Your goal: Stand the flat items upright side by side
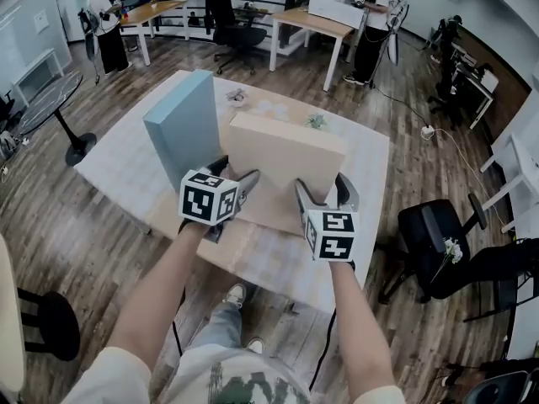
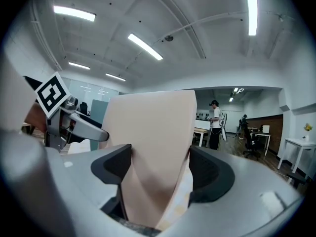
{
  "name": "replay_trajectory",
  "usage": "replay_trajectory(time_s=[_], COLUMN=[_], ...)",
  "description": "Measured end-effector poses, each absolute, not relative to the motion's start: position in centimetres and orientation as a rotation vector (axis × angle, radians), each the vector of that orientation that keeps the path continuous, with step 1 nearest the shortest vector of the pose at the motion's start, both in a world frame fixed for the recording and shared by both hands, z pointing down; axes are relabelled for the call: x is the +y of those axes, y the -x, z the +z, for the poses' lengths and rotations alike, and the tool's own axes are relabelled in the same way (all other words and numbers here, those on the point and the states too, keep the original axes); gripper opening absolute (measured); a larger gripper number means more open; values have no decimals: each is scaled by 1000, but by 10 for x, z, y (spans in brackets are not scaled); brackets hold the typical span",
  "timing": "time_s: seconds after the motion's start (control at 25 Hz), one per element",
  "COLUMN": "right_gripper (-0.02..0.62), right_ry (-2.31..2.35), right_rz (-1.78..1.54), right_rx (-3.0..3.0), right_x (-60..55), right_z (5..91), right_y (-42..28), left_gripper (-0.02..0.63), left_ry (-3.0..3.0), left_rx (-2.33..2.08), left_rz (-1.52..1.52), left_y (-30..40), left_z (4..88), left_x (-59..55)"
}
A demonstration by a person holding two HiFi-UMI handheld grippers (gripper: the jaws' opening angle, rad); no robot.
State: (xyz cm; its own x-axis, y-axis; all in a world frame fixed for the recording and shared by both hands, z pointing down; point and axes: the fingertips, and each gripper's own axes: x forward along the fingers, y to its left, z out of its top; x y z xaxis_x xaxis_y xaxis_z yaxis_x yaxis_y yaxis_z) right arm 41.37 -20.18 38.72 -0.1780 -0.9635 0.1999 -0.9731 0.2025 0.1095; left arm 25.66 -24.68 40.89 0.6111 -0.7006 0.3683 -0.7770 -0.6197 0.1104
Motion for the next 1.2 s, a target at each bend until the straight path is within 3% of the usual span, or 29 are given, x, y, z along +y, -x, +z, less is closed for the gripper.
replay_trajectory(time_s=[0.72,1.2], right_gripper=[358,443], right_ry=[-1598,-1211], right_rz=[102,208], right_rx=[-2499,-2681], right_x=[-156,-189], right_z=[382,395], right_y=[-399,-407], left_gripper=[337,337], left_ry=[-2461,-2407], left_rx=[-1323,-1362], left_rz=[449,371], left_y=[-239,-250], left_z=[412,414], left_x=[-201,-183])
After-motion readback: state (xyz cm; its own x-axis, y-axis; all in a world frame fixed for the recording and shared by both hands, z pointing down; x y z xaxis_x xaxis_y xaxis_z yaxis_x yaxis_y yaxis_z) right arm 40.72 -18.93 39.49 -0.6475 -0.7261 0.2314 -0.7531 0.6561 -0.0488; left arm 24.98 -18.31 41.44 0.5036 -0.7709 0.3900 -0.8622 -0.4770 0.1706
